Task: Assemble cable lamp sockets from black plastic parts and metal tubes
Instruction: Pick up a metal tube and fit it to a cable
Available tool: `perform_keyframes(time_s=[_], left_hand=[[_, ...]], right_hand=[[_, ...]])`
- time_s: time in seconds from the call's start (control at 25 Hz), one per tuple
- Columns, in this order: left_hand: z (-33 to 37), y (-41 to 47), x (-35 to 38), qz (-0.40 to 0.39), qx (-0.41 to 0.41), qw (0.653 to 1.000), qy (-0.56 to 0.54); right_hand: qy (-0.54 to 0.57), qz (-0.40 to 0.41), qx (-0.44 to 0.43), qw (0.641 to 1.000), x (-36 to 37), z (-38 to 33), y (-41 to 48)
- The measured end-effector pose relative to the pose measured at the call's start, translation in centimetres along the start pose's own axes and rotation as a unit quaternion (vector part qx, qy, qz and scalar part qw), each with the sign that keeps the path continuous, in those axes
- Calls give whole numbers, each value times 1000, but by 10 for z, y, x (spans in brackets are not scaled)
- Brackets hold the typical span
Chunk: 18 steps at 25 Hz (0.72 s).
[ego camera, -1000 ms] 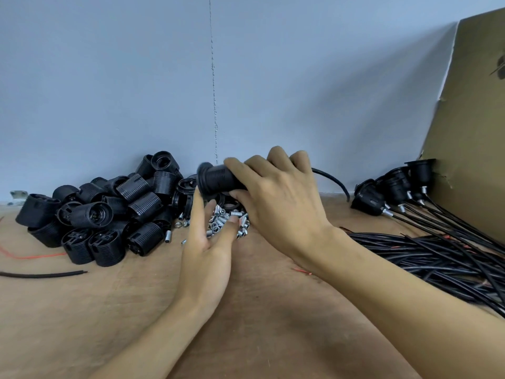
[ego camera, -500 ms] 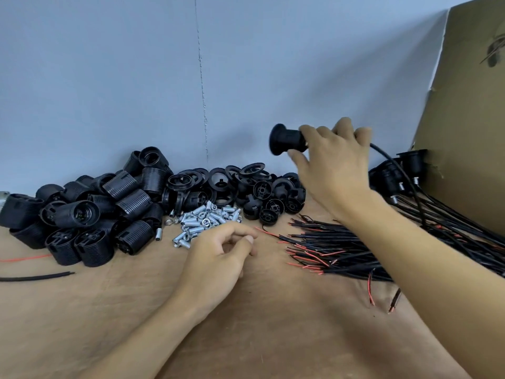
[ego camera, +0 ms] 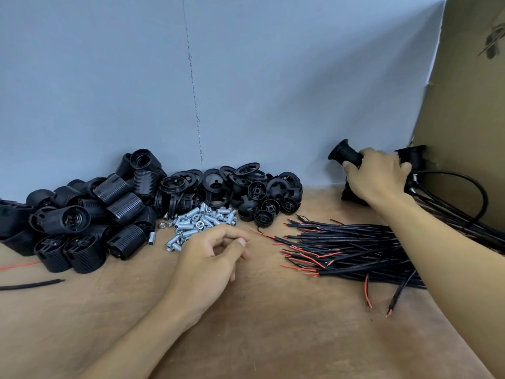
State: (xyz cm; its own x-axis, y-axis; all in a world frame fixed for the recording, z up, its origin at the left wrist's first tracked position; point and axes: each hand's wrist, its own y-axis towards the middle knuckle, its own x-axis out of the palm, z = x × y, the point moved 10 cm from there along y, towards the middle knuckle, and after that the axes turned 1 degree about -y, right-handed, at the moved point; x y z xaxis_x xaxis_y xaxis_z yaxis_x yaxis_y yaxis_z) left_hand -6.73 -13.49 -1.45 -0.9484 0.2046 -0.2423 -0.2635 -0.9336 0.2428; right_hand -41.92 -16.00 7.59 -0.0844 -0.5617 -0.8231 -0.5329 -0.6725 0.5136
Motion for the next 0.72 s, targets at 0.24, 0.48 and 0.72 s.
perform_keyframes(time_s=[0.24, 0.48, 0.72], left_hand=[[-1, 1, 0, 2, -13, 1000, -7], [-1, 0, 0, 3, -16, 1000, -10], [0, 0, 0, 5, -18, 1000, -1]], right_hand=[[7, -15, 38, 999, 12, 11, 1], [-48, -6, -37, 998, 2, -15, -3], [-28, 55, -172, 983, -7, -81, -35]])
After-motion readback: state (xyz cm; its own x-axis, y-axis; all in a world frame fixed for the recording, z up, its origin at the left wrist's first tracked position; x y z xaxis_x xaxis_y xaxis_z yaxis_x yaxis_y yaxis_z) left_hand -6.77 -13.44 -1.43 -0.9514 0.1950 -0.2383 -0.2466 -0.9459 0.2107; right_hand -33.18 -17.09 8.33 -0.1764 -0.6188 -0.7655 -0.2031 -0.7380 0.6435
